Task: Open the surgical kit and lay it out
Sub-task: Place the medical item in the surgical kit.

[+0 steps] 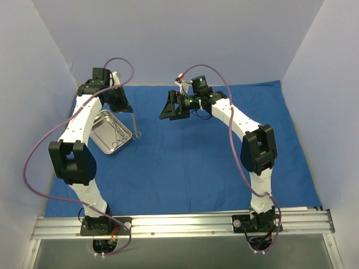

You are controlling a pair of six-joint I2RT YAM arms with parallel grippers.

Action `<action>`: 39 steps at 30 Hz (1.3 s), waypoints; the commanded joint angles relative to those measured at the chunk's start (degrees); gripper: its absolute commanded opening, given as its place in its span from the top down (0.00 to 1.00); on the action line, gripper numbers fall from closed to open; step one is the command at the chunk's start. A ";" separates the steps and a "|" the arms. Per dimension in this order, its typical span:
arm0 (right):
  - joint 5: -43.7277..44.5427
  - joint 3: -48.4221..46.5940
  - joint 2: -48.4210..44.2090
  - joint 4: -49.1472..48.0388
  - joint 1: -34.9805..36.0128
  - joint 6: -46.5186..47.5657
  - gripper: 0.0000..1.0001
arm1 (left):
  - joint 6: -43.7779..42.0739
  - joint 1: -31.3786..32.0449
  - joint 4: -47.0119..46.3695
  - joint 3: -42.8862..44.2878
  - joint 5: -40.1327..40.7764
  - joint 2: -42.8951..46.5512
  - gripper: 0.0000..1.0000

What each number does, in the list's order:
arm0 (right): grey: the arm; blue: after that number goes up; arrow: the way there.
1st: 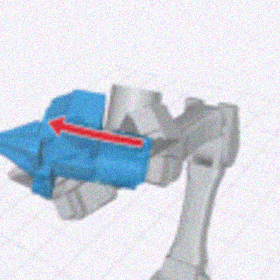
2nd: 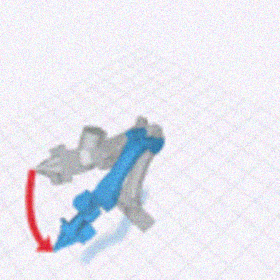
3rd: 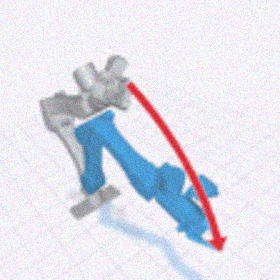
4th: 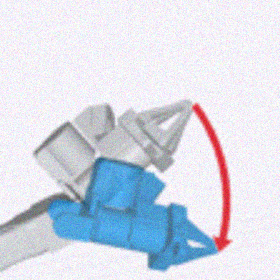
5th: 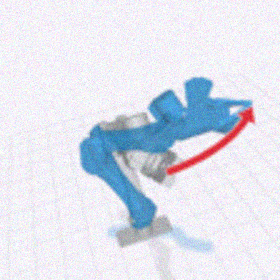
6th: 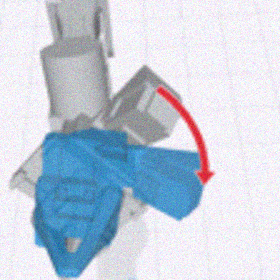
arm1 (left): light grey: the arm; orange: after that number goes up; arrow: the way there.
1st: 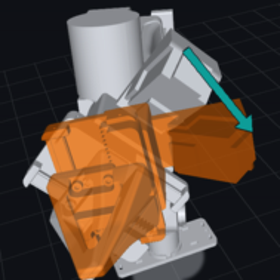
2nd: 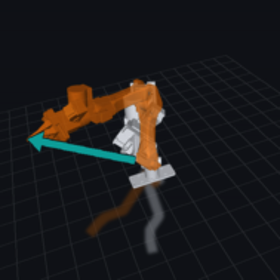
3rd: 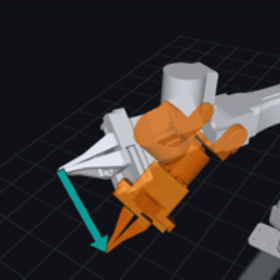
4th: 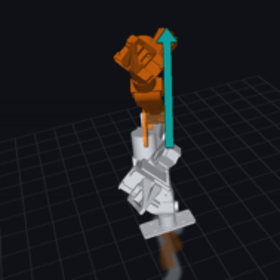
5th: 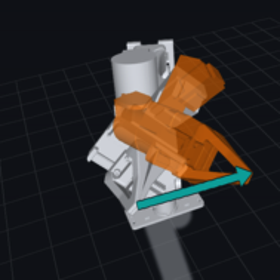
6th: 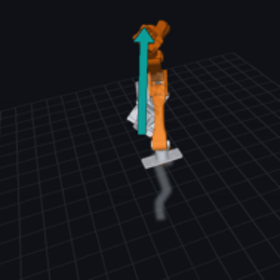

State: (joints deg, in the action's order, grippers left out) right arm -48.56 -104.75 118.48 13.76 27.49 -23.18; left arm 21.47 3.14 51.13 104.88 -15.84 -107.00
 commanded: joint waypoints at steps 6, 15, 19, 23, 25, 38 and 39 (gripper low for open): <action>-16.92 13.33 -9.83 -31.23 0.99 -16.00 0.17 | 6.55 3.63 -10.08 -10.90 -16.23 12.51 0.98; -19.82 19.85 -9.67 -52.33 3.45 -32.18 0.25 | 13.32 5.83 -18.26 -17.16 -23.01 16.91 0.98; -20.53 20.02 -8.00 -59.80 4.24 -38.16 0.28 | 14.91 6.09 -20.19 -17.95 -24.24 17.53 0.98; -20.79 20.46 -7.21 -61.57 4.42 -39.84 0.32 | 16.40 6.09 -22.13 -18.92 -25.56 17.88 0.98; -20.70 20.99 -6.94 -61.92 4.42 -40.19 0.32 | 17.19 6.09 -23.09 -19.54 -25.91 17.97 0.98; -17.01 17.30 -9.67 -38.29 3.54 -21.83 0.33 | 15.97 6.09 -21.95 -18.40 -25.82 17.09 0.98; -16.84 16.78 -9.75 -37.67 3.45 -21.39 0.33 | 15.79 6.09 -21.87 -18.31 -25.82 16.74 0.98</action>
State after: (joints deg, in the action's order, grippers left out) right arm -66.17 -84.82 111.39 -29.52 31.44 -50.89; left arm 37.32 9.19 31.83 85.19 -39.57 -91.29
